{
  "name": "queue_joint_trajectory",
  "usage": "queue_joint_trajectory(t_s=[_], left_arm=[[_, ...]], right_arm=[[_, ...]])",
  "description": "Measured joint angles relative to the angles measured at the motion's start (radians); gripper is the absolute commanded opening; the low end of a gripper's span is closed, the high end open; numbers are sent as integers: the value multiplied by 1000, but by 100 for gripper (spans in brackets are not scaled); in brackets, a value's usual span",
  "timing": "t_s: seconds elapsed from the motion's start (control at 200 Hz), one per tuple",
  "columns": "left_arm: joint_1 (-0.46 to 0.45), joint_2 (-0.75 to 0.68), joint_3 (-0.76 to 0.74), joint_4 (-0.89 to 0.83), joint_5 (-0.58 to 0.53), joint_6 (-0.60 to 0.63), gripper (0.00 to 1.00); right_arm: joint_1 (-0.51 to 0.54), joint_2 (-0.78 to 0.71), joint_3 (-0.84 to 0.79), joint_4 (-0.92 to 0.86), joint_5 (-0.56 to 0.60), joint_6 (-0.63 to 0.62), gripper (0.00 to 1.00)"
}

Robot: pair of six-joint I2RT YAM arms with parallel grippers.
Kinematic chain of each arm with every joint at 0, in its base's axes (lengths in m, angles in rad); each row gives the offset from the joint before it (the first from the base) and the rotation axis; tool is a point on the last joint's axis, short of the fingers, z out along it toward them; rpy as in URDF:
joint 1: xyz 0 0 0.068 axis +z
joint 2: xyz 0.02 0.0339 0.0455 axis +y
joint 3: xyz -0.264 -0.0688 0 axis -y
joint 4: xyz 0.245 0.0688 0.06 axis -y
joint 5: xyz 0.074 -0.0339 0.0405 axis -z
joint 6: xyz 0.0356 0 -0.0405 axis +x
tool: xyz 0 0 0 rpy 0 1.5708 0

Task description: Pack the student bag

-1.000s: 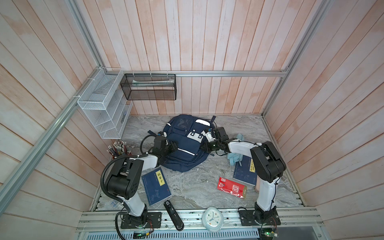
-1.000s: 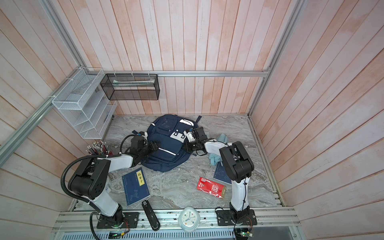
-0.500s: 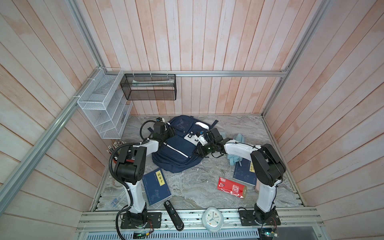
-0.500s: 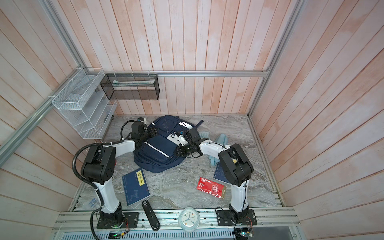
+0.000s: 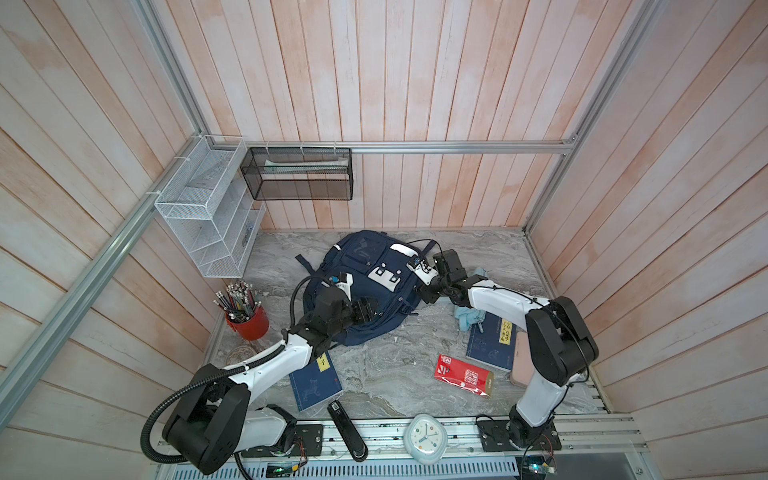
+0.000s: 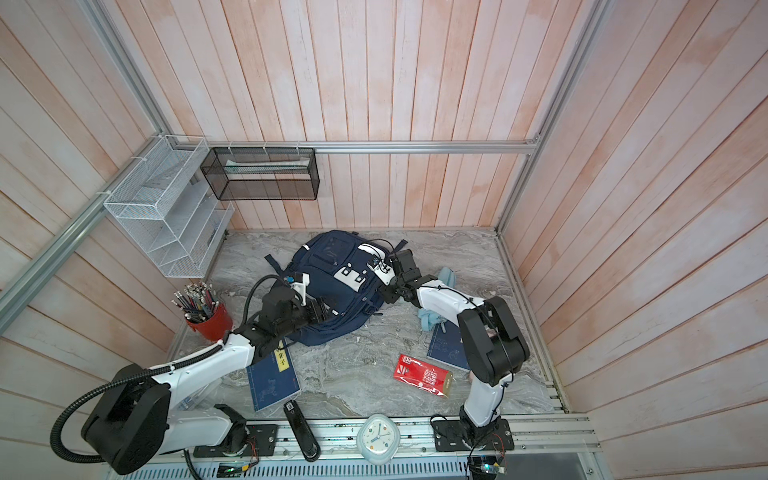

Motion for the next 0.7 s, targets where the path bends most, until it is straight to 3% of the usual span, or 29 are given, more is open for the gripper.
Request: queue_joint_trajectory(t_s=[0.175, 0.35, 0.485, 0.55, 0.7], left_arm=[[-10, 114, -86, 50, -10, -49, 56], [122, 254, 18, 122, -21, -10, 51], [178, 306, 82, 132, -65, 23, 50], [180, 301, 87, 129, -77, 30, 51], [176, 226, 77, 76, -103, 43, 51]], right_arm=[[-5, 132, 127, -90, -84, 43, 45], [24, 136, 129, -166, -163, 44, 35], [61, 135, 105, -201, -217, 37, 35], [71, 131, 85, -210, -219, 24, 42], [87, 61, 8, -135, -92, -58, 55]])
